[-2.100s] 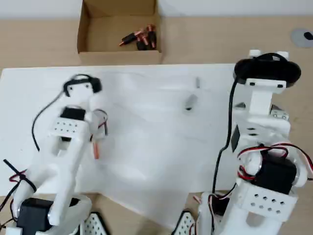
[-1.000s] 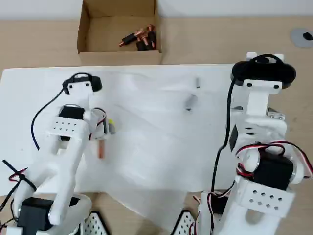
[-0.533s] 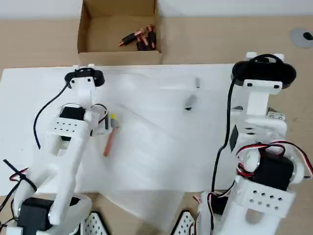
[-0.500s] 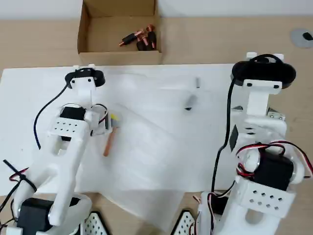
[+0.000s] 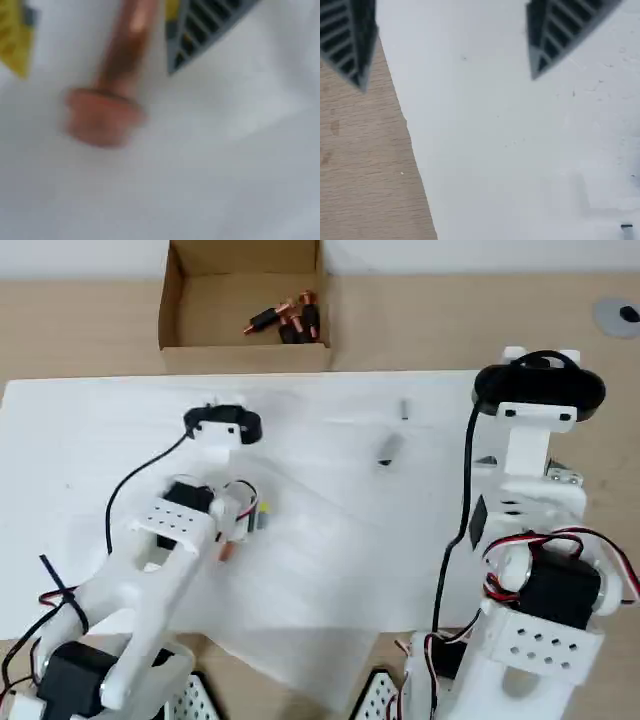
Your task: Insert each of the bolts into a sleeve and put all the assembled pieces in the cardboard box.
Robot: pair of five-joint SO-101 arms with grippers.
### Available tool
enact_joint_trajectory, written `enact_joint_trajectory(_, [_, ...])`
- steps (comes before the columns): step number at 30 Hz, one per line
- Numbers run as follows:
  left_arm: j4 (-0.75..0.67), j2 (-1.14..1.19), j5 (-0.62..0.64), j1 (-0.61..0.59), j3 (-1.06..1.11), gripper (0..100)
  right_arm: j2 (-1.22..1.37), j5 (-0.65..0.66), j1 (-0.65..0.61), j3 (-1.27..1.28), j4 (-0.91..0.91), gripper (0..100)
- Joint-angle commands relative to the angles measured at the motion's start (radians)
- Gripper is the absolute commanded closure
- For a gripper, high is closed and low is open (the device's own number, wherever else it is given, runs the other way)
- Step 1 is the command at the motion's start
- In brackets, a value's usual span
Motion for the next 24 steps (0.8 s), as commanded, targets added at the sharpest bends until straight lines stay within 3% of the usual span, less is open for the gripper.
enact_joint_trajectory(1, [-0.035, -0.007, 0.002, -0.041, 0.018, 87, -0.015, 0.006, 0.024, 0.001, 0.002, 74.9])
enact_joint_trajectory(8, [-0.032, -0.007, 0.0, -0.161, 0.025, 88, -0.015, 0.006, 0.022, 0.001, 0.0, 74.9])
enact_joint_trajectory(11, [-0.029, -0.007, -0.037, -0.149, 0.025, 88, -0.015, 0.006, 0.022, 0.001, 0.0, 74.9])
enact_joint_trajectory(14, [-0.026, -0.007, -0.049, -0.117, 0.023, 99, -0.015, 0.006, 0.022, 0.001, 0.0, 74.9])
enact_joint_trajectory(18, [-0.023, -0.016, -0.048, -0.077, 0.009, 100, -0.015, 0.002, 0.022, 0.002, 0.002, 74.9])
enact_joint_trajectory(24, [0.232, -0.018, -0.017, -0.025, -0.267, 100, -0.013, 0.005, 0.018, 0.079, -0.003, 74.9])
